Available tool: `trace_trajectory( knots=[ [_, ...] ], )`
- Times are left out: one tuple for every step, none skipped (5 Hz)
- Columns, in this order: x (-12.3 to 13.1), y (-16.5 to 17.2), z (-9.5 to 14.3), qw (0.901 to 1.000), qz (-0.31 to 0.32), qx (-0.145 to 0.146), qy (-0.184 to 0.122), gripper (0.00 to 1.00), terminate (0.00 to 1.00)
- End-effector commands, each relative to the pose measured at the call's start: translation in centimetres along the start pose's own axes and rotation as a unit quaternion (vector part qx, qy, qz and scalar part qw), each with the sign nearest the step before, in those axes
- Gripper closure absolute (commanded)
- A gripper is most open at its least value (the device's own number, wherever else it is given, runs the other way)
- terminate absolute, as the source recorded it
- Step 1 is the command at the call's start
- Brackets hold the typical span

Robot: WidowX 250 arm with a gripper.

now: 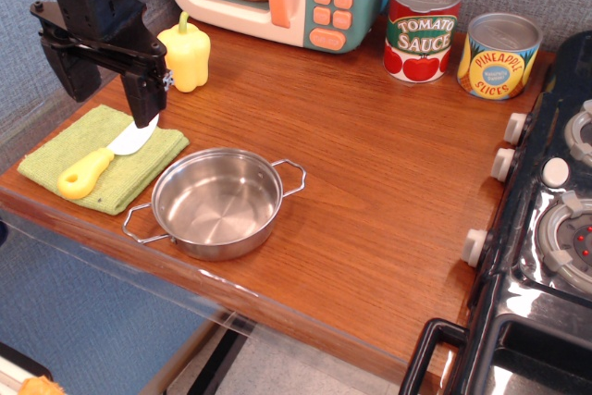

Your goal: Pick up the yellow pepper and move it next to the pot

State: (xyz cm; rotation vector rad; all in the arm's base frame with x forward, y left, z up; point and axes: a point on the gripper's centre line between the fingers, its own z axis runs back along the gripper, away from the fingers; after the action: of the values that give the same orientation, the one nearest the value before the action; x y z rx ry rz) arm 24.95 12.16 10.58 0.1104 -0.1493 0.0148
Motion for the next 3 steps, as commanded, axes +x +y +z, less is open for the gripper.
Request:
trace_trajectory(
  knots=[
    [0.0, 0.0, 0.0, 1.0, 0.0, 0.0, 0.0, 0.0, 0.0],
    [3.3, 1.1, -0.6, 0.9995, 0.031, 0.003, -0.01, 0.0, 0.0],
    [7.6, 2.6, -1.3, 0.9973, 0.062, 0.019, -0.034, 0.0, 0.0]
  ],
)
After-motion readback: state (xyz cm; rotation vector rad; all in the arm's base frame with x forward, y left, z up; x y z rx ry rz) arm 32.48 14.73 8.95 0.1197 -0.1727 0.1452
